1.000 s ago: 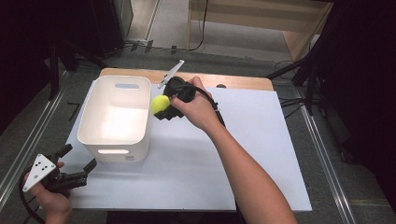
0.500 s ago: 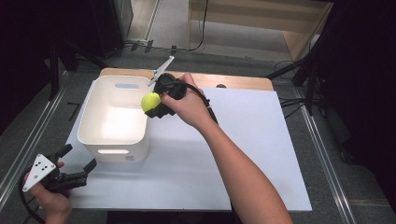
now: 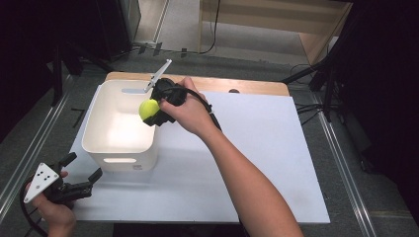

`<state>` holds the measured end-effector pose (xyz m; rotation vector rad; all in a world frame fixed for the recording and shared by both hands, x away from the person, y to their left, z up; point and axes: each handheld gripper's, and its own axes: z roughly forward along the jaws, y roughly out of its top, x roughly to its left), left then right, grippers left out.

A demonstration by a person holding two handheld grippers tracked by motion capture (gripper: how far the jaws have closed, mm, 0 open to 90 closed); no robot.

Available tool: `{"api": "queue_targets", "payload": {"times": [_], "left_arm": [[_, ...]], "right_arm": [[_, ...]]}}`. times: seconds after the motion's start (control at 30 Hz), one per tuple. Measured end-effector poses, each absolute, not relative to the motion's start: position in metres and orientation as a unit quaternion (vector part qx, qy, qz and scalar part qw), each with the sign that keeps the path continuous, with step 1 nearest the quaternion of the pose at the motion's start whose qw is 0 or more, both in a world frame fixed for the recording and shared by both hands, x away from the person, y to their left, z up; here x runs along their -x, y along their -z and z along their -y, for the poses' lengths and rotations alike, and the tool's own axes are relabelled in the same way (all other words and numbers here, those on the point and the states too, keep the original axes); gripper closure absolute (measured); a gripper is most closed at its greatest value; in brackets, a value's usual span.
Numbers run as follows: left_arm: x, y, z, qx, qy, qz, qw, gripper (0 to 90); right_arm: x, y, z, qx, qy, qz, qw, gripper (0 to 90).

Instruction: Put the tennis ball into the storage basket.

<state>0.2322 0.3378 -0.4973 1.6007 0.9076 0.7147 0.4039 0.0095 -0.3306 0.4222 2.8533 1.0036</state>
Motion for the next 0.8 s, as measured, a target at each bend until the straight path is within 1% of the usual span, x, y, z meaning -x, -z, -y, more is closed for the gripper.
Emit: {"api": "queue_targets", "payload": {"times": [0.37,0.8], "left_arm": [[-0.232,0.497,-0.338,-0.677,-0.302,-0.383,0.551,0.0],[-0.233,0.497,-0.338,-0.675,-0.301,-0.383,0.553,0.0]], "right_arm": [[-0.402,0.333,-0.027,-0.126,-0.328,-0.935,0.038,23.0],[-0.402,0.346,-0.04,-0.119,-0.312,-0.942,0.036,23.0]]}}
